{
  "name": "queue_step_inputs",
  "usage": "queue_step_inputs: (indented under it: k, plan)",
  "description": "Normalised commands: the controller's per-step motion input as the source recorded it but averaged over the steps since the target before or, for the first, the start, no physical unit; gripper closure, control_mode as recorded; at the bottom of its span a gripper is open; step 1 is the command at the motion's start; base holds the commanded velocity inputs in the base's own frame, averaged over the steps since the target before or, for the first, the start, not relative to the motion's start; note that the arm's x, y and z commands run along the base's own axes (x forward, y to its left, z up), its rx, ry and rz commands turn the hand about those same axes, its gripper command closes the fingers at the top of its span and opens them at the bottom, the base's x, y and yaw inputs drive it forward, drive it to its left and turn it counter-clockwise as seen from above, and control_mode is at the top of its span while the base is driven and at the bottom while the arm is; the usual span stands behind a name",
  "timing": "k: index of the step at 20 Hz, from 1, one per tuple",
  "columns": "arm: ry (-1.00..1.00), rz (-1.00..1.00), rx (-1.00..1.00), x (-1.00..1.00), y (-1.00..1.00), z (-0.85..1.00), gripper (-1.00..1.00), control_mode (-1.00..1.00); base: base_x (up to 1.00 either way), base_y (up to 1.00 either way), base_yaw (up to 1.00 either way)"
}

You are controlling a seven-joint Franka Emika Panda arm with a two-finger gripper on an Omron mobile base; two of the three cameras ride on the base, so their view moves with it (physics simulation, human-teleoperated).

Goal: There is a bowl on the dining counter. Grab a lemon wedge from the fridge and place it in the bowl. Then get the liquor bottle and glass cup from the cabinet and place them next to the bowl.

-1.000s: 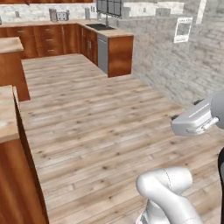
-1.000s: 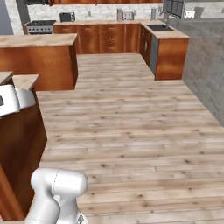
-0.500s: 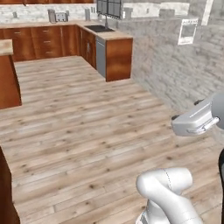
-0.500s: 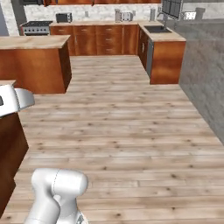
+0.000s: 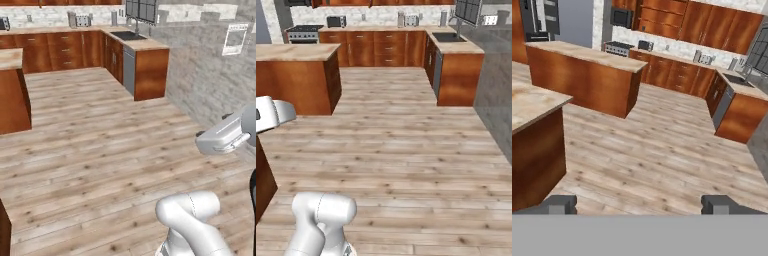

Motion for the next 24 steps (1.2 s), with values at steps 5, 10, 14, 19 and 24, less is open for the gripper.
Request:
queue_step_inputs:
  k: [5, 10, 14, 19, 24]
  plan:
    - [0.00, 0.00, 0.00, 0.00, 0.00, 0.00, -1.00, 1.00, 1.00, -0.14, 0.17]
    - [0.00, 0.00, 0.00, 0.00, 0.00, 0.00, -1.00, 1.00, 1.00, -0.13, 0.16]
    - [0.00, 0.00, 0.00, 0.00, 0.00, 0.00, -1.00, 1.00, 1.00, -0.24, 0.19]
    - [0.00, 0.00, 0.00, 0.00, 0.00, 0.00, -1.00, 1.00, 1.00, -0.36, 0.22]
    - [0.00, 0.00, 0.00, 0.00, 0.00, 0.00, -1.00, 1.00, 1.00, -0.29, 0.15]
